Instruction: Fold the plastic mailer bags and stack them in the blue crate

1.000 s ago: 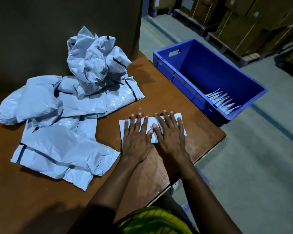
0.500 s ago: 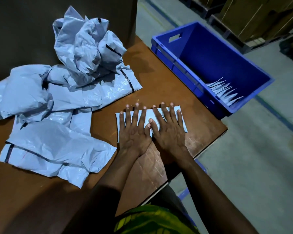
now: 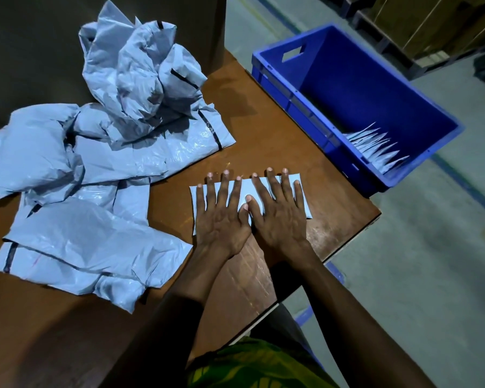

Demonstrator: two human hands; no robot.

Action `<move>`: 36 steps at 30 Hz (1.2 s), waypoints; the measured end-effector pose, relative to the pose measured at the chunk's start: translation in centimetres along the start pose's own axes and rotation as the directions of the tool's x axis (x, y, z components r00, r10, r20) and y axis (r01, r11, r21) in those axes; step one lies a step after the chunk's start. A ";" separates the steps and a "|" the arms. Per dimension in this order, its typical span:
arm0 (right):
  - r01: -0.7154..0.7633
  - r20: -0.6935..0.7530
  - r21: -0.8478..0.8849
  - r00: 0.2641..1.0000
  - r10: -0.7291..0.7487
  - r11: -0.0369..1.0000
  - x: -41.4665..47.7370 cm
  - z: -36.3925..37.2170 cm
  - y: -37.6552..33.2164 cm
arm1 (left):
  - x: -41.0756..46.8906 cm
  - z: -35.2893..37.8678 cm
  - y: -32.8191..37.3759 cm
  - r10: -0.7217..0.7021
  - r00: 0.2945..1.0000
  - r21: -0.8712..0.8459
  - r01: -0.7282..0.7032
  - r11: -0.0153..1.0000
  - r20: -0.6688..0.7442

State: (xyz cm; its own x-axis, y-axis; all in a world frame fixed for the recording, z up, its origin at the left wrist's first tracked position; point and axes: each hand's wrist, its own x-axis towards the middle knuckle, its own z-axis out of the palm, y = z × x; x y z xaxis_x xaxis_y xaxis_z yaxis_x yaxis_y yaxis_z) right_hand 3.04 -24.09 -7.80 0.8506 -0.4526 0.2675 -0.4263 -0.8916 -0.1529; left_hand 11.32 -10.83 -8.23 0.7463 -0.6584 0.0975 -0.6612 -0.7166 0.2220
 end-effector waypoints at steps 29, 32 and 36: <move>0.007 0.076 0.059 0.997 -0.011 0.998 -0.5 -0.5 -0.4 | -4.7 -0.8 -2.0 -0.049 0.991 -0.163 0.029 0.986 -0.125; 0.268 0.161 0.141 0.944 -0.289 0.953 1.7 -1.2 -1.8 | -7.5 -0.5 -1.8 -0.077 0.988 -0.126 0.060 0.990 -0.136; 0.604 0.228 0.196 0.738 -0.635 0.772 4.9 -0.6 -3.9 | -9.3 -0.2 -1.6 -0.112 0.986 -0.021 0.110 0.994 -0.126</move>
State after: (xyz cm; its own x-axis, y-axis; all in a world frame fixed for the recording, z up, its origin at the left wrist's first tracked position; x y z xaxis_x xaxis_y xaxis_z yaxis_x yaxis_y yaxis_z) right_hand 8.69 -22.85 -5.31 0.9686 0.2362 0.0774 0.2453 -0.9588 -0.1434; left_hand 5.49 -3.51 -9.32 0.8191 -0.5401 0.1934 -0.5735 -0.7795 0.2521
